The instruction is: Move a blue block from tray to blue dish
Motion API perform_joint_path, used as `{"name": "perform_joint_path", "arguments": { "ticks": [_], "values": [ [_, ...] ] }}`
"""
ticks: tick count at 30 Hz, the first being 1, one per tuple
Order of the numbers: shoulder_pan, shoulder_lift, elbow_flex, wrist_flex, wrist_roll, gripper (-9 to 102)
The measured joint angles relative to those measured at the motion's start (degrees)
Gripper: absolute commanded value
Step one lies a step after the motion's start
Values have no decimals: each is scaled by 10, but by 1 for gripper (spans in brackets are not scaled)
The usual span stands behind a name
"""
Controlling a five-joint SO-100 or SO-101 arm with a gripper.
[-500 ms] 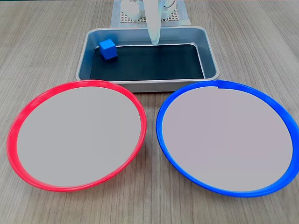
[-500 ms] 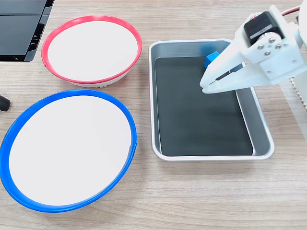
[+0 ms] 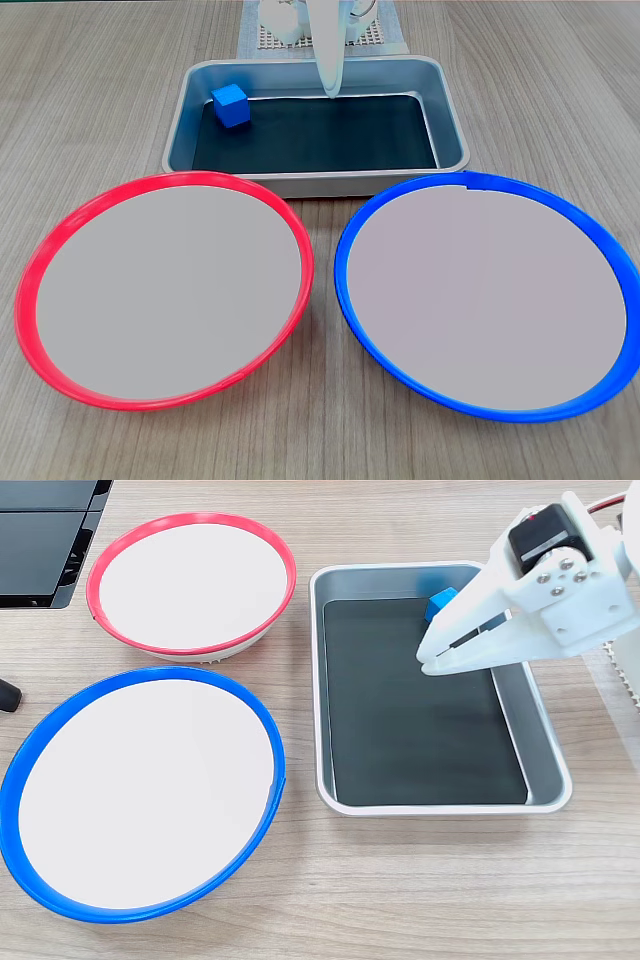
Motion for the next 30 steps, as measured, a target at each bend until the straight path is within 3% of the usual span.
{"name": "perform_joint_path", "arguments": {
  "ticks": [27,30],
  "values": [
    [0,0,0,4,0,0],
    [18,-37,-15,-6,-35,1]
  ]
}}
